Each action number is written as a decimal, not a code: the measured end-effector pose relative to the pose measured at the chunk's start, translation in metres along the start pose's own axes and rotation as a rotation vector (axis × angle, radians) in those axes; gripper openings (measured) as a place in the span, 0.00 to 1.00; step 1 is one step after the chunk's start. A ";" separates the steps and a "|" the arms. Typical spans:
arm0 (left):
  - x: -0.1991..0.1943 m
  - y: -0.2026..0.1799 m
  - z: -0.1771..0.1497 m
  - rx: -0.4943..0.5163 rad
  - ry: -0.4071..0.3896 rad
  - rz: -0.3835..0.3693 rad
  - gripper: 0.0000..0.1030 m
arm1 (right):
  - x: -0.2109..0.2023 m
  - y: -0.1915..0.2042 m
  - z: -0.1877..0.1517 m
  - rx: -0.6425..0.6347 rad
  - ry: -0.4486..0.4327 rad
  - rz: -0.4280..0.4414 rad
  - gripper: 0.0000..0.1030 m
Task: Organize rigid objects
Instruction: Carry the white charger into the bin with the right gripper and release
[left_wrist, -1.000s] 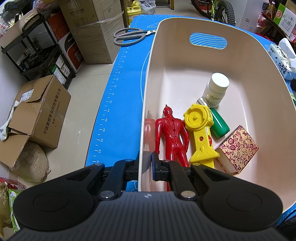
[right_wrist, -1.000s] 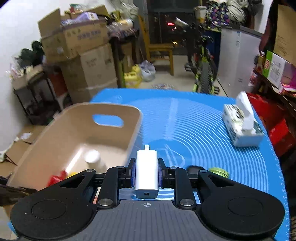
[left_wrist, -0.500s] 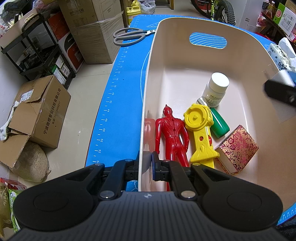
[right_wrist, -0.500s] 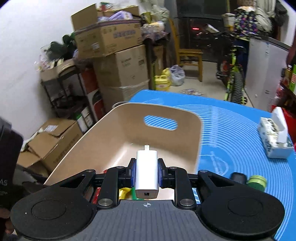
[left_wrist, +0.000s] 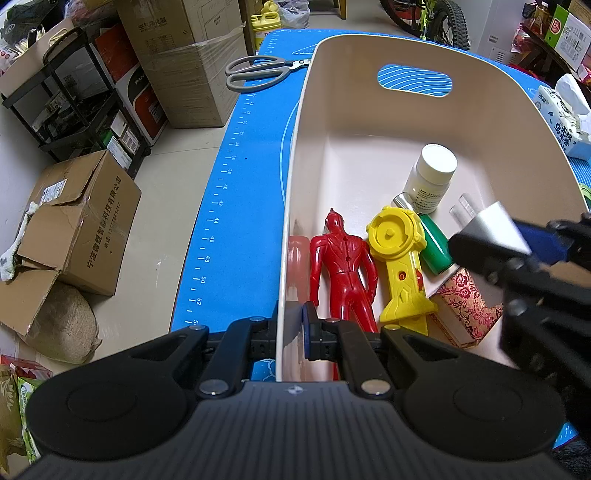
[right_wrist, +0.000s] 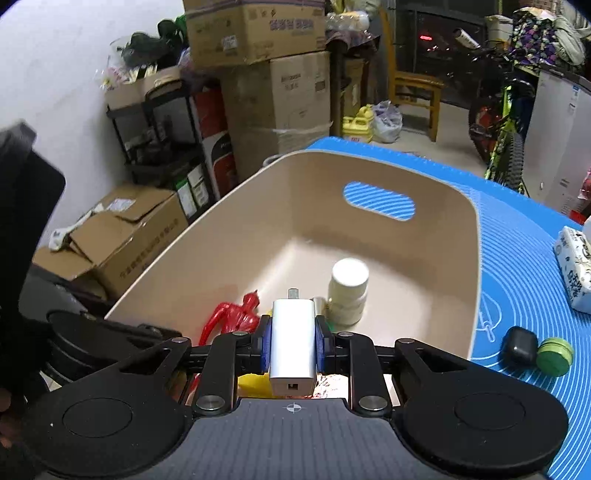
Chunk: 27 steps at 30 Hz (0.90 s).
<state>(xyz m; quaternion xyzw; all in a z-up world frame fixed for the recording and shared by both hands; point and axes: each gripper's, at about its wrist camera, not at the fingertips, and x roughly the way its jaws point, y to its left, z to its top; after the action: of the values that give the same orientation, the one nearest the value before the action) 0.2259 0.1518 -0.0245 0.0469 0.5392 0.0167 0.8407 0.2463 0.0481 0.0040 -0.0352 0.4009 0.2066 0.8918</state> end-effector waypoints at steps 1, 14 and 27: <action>0.000 0.000 0.000 0.000 0.000 0.000 0.10 | 0.001 -0.001 0.000 -0.004 0.010 0.001 0.31; 0.000 0.000 0.000 -0.001 0.000 -0.001 0.10 | 0.012 -0.002 -0.008 -0.007 0.083 0.008 0.32; 0.000 -0.001 0.000 0.007 -0.002 0.006 0.11 | -0.018 -0.024 0.001 0.065 -0.043 0.000 0.57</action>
<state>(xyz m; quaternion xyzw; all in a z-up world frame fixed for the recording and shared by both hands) 0.2260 0.1511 -0.0246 0.0515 0.5382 0.0174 0.8411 0.2455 0.0199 0.0152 -0.0019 0.3880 0.1941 0.9010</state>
